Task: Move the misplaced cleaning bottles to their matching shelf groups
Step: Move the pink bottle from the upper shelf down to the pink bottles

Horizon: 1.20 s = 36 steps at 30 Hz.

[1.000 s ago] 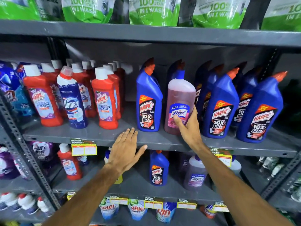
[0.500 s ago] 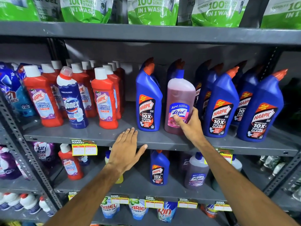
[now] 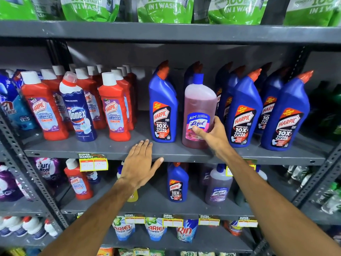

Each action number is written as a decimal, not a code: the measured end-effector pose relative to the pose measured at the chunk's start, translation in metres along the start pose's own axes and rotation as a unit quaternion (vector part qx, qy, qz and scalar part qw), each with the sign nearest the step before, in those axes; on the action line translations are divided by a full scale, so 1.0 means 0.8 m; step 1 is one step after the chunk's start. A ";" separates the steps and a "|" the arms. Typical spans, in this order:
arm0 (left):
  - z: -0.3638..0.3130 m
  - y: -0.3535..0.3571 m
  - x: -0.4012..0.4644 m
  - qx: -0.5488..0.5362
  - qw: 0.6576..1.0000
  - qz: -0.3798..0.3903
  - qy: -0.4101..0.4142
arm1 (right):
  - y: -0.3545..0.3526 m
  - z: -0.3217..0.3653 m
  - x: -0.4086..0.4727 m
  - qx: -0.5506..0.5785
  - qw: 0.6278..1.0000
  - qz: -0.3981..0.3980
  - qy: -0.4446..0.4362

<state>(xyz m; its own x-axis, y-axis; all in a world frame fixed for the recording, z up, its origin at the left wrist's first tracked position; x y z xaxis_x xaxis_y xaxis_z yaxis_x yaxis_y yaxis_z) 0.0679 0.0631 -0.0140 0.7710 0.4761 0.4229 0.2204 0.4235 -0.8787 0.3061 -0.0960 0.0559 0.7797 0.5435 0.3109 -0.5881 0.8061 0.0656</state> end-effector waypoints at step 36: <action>-0.105 0.250 -0.150 -0.057 0.982 0.134 0.119 | -0.099 -0.229 -0.254 -0.062 0.986 -0.146 0.056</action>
<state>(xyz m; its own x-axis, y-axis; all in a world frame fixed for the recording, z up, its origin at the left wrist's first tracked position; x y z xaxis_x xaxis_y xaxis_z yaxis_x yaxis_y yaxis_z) 0.0695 0.0259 -0.2588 0.9255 0.3585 0.1218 0.0462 0.2125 -0.9761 0.2335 -0.2272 -0.1863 0.9347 0.3009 0.1891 -0.3097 0.9507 0.0180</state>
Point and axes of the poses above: each hand's wrist, its own x-axis towards the middle knuckle, its own y-axis out of the palm, z = x × y, the point moved 8 cm from there along x, towards the middle knuckle, and after that the axes turned 13 degrees about x, right-handed, at the moved point
